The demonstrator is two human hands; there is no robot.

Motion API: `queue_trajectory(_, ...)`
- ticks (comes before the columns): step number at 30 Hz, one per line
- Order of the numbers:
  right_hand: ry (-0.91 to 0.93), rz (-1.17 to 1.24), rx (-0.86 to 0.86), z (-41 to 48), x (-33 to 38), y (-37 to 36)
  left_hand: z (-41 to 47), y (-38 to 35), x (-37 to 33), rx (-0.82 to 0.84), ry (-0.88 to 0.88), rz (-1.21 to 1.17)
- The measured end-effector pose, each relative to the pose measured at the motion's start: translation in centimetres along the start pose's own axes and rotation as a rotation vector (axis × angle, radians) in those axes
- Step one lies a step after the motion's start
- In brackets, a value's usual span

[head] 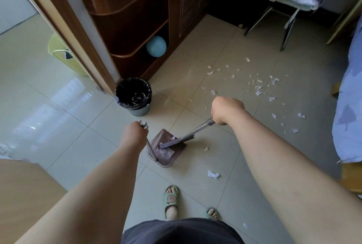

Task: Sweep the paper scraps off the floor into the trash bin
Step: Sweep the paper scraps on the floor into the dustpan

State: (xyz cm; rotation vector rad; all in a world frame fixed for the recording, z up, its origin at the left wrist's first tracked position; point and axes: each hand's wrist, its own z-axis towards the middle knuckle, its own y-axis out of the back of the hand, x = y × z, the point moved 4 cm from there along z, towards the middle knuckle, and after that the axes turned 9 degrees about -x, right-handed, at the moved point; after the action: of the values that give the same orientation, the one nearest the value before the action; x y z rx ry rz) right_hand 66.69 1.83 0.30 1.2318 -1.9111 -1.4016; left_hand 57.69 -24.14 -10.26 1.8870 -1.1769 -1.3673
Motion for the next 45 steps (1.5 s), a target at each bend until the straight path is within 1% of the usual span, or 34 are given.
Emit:
queue_trajectory(3,0.001,-0.021,-0.065,0.2,-0.1,1.3,0.2,0.0,-0.4,0.004,-0.037,0.048)
queue_trajectory(5,-0.020,-0.014,-0.077,0.5,-0.4,1.9,0.2,-0.1,-0.8,0.007,-0.064,0.075)
queue_trajectory(10,-0.113,0.088,-0.071,1.2,-0.9,2.0,0.1,-0.2,-1.0,-0.006,-0.070,0.105)
queue_trajectory(12,-0.134,0.131,-0.066,1.1,-0.7,1.2,0.0,-0.4,-0.7,0.001,-0.054,0.085)
queue_trajectory(15,-0.131,0.155,-0.014,0.8,0.0,-1.0,0.0,-0.3,-0.2,0.000,-0.025,0.075)
queue_trajectory(19,-0.061,0.055,0.037,0.4,1.0,-2.3,0.0,-0.1,0.0,-0.002,-0.021,0.065)
queue_trajectory(24,0.010,-0.089,0.022,0.5,0.7,0.1,-0.1,-0.3,0.0,0.018,-0.028,0.066)
queue_trajectory(28,-0.028,-0.106,0.007,-0.2,0.4,0.0,-0.2,0.1,-0.1,0.030,-0.055,0.072)
queue_trajectory(32,-0.125,-0.030,-0.034,0.0,-0.9,0.5,-0.6,0.6,0.4,-0.034,-0.022,0.013)
queue_trajectory(36,-0.255,0.118,-0.090,0.6,-2.4,0.5,-0.8,1.2,1.0,-0.077,0.027,0.027)
queue_trajectory(39,-0.321,0.251,-0.090,1.0,-2.2,-0.6,-0.7,1.7,1.3,-0.093,0.024,0.047)
queue_trajectory(42,-0.354,0.359,-0.070,1.2,-0.7,-2.3,-0.4,2.1,1.3,-0.108,0.025,0.043)
queue_trajectory(45,-0.326,0.373,-0.050,1.4,1.1,-3.8,0.0,2.5,1.5,-0.122,0.042,0.046)
